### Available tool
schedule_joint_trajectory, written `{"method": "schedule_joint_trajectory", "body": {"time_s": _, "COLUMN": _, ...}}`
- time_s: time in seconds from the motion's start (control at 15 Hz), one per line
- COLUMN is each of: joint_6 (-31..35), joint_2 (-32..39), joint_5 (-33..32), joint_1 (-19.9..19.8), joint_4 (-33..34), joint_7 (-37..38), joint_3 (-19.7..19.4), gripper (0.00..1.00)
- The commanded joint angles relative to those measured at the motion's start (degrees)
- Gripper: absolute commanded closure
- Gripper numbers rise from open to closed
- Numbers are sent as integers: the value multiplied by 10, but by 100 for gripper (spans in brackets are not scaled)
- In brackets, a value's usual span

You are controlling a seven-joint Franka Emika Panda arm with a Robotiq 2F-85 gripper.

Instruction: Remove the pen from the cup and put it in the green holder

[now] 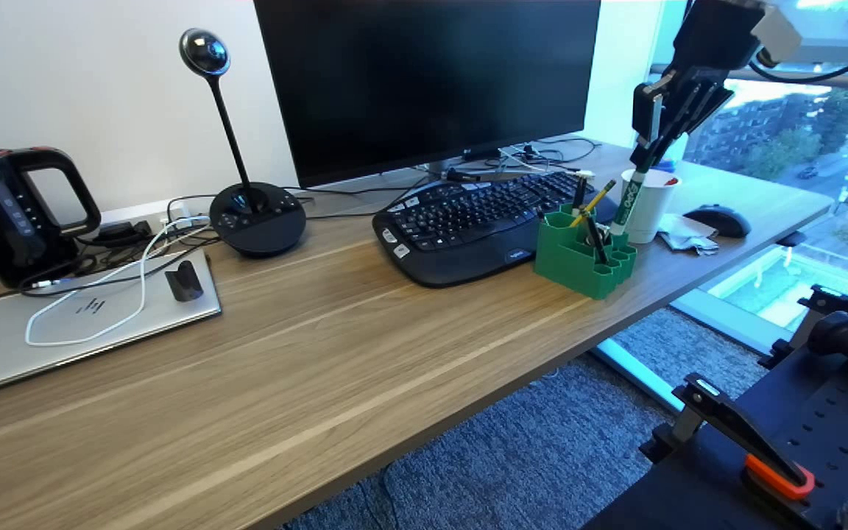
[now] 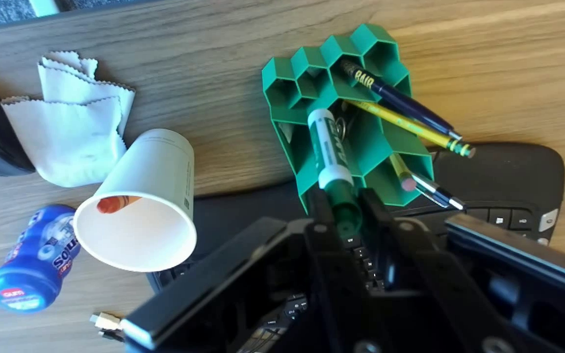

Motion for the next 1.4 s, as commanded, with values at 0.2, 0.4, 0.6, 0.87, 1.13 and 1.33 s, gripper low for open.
{"method": "schedule_joint_trajectory", "body": {"time_s": 0.2, "joint_6": -10, "joint_2": -24, "joint_5": -4, "joint_1": -8, "joint_4": -4, "joint_7": -2, "joint_3": -5, "gripper": 95}}
{"method": "schedule_joint_trajectory", "body": {"time_s": 0.4, "joint_6": -10, "joint_2": -28, "joint_5": -6, "joint_1": -11, "joint_4": -6, "joint_7": -2, "joint_3": -8, "gripper": 95}}
{"method": "schedule_joint_trajectory", "body": {"time_s": 0.6, "joint_6": -20, "joint_2": -36, "joint_5": -25, "joint_1": -13, "joint_4": -11, "joint_7": 9, "joint_3": -20, "gripper": 95}}
{"method": "schedule_joint_trajectory", "body": {"time_s": 0.87, "joint_6": -54, "joint_2": -35, "joint_5": -88, "joint_1": -12, "joint_4": -7, "joint_7": 56, "joint_3": -43, "gripper": 95}}
{"method": "schedule_joint_trajectory", "body": {"time_s": 1.13, "joint_6": -85, "joint_2": -38, "joint_5": -103, "joint_1": -11, "joint_4": -3, "joint_7": 75, "joint_3": -44, "gripper": 95}}
{"method": "schedule_joint_trajectory", "body": {"time_s": 1.33, "joint_6": -99, "joint_2": -38, "joint_5": -87, "joint_1": -11, "joint_4": -2, "joint_7": 68, "joint_3": -39, "gripper": 95}}
